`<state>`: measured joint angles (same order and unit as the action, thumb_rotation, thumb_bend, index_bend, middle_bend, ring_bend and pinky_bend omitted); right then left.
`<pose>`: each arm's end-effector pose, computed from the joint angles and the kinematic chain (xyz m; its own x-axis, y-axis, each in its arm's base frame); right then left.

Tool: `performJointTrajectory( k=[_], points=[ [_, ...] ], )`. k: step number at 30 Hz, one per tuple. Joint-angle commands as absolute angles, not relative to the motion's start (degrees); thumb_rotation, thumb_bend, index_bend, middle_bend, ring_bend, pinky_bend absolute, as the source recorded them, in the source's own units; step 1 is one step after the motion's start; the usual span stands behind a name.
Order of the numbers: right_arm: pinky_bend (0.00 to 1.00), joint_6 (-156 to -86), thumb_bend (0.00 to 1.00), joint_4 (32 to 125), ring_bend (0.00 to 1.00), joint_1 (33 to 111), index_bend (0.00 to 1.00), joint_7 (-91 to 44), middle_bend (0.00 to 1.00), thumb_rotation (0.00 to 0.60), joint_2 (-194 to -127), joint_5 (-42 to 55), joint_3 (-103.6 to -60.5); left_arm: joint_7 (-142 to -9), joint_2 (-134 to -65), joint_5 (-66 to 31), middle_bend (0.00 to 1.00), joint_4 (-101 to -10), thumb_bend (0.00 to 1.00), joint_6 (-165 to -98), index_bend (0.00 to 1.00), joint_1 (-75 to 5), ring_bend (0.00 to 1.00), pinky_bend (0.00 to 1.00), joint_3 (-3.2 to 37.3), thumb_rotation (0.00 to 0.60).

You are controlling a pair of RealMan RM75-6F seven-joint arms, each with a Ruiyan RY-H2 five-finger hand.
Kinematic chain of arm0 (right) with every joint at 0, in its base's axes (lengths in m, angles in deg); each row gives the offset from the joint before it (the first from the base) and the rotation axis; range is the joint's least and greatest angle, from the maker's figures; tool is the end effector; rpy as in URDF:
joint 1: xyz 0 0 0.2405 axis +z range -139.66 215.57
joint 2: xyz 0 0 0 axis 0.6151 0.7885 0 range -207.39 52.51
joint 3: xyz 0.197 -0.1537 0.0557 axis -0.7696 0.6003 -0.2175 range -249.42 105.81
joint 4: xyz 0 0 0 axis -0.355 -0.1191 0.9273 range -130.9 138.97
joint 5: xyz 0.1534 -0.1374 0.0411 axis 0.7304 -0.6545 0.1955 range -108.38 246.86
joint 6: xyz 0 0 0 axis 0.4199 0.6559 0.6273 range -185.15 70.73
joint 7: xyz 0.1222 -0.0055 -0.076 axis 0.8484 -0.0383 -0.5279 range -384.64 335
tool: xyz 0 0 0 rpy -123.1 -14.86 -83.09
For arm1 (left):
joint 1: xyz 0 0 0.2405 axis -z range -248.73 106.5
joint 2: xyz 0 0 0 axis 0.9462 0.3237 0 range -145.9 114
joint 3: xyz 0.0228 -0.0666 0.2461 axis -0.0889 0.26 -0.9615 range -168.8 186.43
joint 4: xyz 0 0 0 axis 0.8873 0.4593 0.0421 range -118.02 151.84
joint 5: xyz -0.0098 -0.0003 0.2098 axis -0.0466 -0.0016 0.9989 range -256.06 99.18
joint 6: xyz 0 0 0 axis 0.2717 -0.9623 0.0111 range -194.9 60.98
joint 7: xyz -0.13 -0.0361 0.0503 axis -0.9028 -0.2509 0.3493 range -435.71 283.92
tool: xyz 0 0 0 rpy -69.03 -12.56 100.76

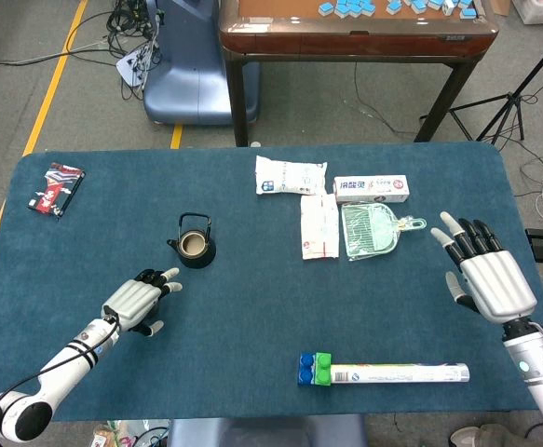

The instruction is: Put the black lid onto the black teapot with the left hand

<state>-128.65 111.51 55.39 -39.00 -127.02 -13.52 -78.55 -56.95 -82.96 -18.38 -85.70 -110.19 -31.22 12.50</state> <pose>-0.2362 -0.2458 0.1910 0.6090 -0.0442 0.7919 -0.7810 -0.2073 0.5891 -0.1917 0.2981 0.0452 0.5170 0.5035 0.6923 0.8535 -0.3651 -0.3719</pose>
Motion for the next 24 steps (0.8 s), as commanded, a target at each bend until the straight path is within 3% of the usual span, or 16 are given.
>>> performJointTrajectory(
  k=[1,14,24],
  points=[
    [0.0,-129.0,0.55,112.2,0.0,55.1,0.09,-39.7,0.0,0.6,-126.6,-13.5,-78.4,-58.3,-83.9,-17.7,0.0,-84.2,0.33,-109.9,0.16,-30.8,0.0,0.0,12.4,0.6],
    [0.0,-128.9,0.55,114.1,0.0,55.2,0.09,-42.7,0.0,0.6,-126.3,-12.4,-78.1,-66.8,-85.8,-12.1,0.0,-77.5,0.33,-108.6,0.19,-31.0,0.0,0.0,11.8,0.6],
    [0.0,-128.1,0.55,114.9,0.0,55.9,0.09,-44.4,0.0,0.6,-126.6,-12.1,-78.0,-70.3,-85.8,-9.7,0.0,-74.9,0.33,-108.9,0.12,-32.0,0.0,0.0,10.7,0.6]
  ],
)
